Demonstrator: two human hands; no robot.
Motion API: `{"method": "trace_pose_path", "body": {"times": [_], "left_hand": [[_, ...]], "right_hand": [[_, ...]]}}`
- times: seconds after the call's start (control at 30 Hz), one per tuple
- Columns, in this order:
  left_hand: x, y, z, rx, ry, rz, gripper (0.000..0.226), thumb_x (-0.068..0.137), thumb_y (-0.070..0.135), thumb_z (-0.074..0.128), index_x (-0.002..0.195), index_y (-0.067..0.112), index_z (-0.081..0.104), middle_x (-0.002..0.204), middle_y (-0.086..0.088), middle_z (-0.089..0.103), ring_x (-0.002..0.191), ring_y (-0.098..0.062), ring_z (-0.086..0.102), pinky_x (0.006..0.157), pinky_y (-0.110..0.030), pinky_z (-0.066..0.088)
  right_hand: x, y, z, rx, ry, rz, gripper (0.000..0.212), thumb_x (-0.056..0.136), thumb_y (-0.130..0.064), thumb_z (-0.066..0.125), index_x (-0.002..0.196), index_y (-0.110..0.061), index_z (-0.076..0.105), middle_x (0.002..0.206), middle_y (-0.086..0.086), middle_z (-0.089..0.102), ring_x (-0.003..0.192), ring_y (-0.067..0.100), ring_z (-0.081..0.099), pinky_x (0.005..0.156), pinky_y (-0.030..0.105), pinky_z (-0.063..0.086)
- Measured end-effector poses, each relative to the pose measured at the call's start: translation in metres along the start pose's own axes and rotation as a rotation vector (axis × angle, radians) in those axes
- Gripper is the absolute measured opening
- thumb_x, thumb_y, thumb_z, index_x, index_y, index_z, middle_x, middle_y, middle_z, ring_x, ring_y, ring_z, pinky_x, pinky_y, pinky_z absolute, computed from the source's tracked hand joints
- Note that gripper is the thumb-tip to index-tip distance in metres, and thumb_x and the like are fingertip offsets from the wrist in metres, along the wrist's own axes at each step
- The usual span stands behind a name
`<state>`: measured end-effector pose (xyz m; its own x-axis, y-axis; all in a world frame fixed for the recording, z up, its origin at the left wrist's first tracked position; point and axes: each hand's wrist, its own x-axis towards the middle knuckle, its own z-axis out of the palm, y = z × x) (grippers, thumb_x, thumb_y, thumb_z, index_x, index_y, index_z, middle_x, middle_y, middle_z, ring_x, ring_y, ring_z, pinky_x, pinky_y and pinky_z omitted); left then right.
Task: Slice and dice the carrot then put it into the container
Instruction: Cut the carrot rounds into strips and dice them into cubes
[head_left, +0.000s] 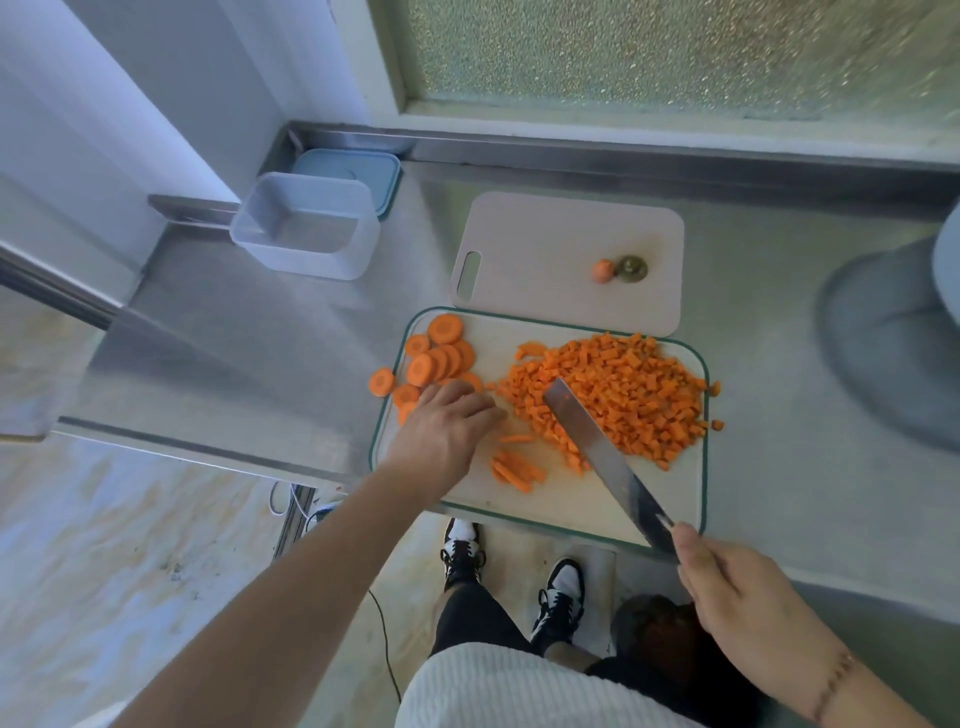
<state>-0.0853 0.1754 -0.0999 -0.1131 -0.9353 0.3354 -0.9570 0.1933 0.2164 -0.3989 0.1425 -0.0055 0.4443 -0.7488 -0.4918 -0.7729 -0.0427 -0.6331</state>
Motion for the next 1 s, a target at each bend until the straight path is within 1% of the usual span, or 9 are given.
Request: {"method": "trace_pose_path", "body": {"times": [0.13,0.27,0.43,0.53,0.63,0.77,0.83,0.9,1.0], "left_hand": [[0.013,0.000,-0.002,0.031,-0.086,0.077,0.031,0.080,0.004,0.045,0.086,0.014,0.074,0.081,0.001,0.069,0.081,-0.028,0.062,0.075,-0.035,0.038],[0.015,0.001,0.001,-0.028,-0.112,0.024,0.020,0.079,0.002,0.065,0.093,0.013,0.073,0.081,-0.001,0.069,0.077,-0.029,0.063,0.073,-0.036,0.041],[0.014,0.013,0.000,-0.193,-0.162,0.037,0.029,0.086,0.012,0.050,0.096,0.010,0.078,0.090,-0.004,0.073,0.080,-0.029,0.068,0.069,-0.038,0.056],[0.006,0.012,-0.005,-0.205,-0.204,0.144,0.028,0.095,0.022,0.052,0.104,0.011,0.076,0.102,-0.004,0.072,0.090,-0.029,0.067,0.077,-0.038,0.055],[-0.002,0.003,-0.011,-0.154,-0.270,0.312,0.034,0.097,0.038,0.057,0.115,0.013,0.069,0.116,-0.003,0.067,0.100,-0.028,0.062,0.084,-0.039,0.054],[-0.008,0.003,-0.001,-0.170,-0.201,0.378,0.028,0.099,0.032,0.059,0.109,0.010,0.073,0.114,-0.007,0.070,0.089,-0.029,0.065,0.075,-0.038,0.056],[-0.015,0.010,0.005,-0.201,-0.133,0.311,0.027,0.100,0.029,0.059,0.105,0.008,0.076,0.113,-0.008,0.071,0.083,-0.028,0.066,0.072,-0.037,0.056],[-0.026,0.019,0.009,-0.204,-0.072,0.218,0.029,0.101,0.029,0.059,0.106,0.008,0.077,0.113,-0.009,0.072,0.084,-0.027,0.066,0.075,-0.035,0.057],[-0.036,0.035,0.013,-0.196,0.031,0.062,0.029,0.100,0.032,0.062,0.105,0.007,0.077,0.110,-0.008,0.071,0.082,-0.026,0.063,0.075,-0.034,0.056]], "right_hand": [[-0.002,0.004,0.001,0.009,0.011,-0.012,0.073,0.073,-0.084,0.012,0.054,-0.017,0.036,0.045,0.002,0.043,0.045,0.011,0.044,0.054,0.033,0.037],[-0.006,0.009,0.002,0.027,0.016,-0.013,0.070,0.075,-0.081,0.014,0.053,-0.019,0.036,0.046,0.000,0.045,0.047,0.012,0.046,0.057,0.035,0.041],[-0.009,0.016,0.000,0.046,0.024,-0.011,0.066,0.082,-0.076,0.019,0.052,-0.019,0.034,0.044,-0.002,0.041,0.046,0.010,0.043,0.053,0.025,0.034],[-0.011,0.015,-0.002,0.040,0.023,-0.018,0.055,0.095,-0.053,0.031,0.053,-0.017,0.033,0.044,-0.002,0.040,0.045,0.009,0.041,0.052,0.022,0.032],[-0.014,0.011,-0.003,0.053,0.030,-0.036,0.050,0.097,-0.036,0.039,0.049,-0.021,0.033,0.042,-0.009,0.044,0.048,0.005,0.046,0.053,0.014,0.034],[-0.018,0.005,-0.002,0.054,-0.038,0.033,0.047,0.095,-0.036,0.042,0.049,-0.028,0.047,0.048,-0.021,0.056,0.061,-0.009,0.056,0.065,0.007,0.039],[-0.017,0.007,0.002,0.013,-0.057,0.046,0.038,0.097,-0.040,0.044,0.062,-0.033,0.057,0.064,-0.021,0.067,0.075,-0.008,0.061,0.072,0.011,0.041],[-0.014,0.007,0.009,-0.053,-0.063,0.058,0.032,0.091,-0.060,0.035,0.076,-0.044,0.058,0.088,-0.013,0.075,0.094,0.002,0.066,0.082,0.020,0.045],[-0.006,0.007,0.017,-0.119,-0.067,0.010,0.089,0.059,-0.096,-0.005,0.092,-0.047,0.062,0.098,-0.011,0.074,0.100,0.008,0.065,0.085,0.028,0.049]]}}
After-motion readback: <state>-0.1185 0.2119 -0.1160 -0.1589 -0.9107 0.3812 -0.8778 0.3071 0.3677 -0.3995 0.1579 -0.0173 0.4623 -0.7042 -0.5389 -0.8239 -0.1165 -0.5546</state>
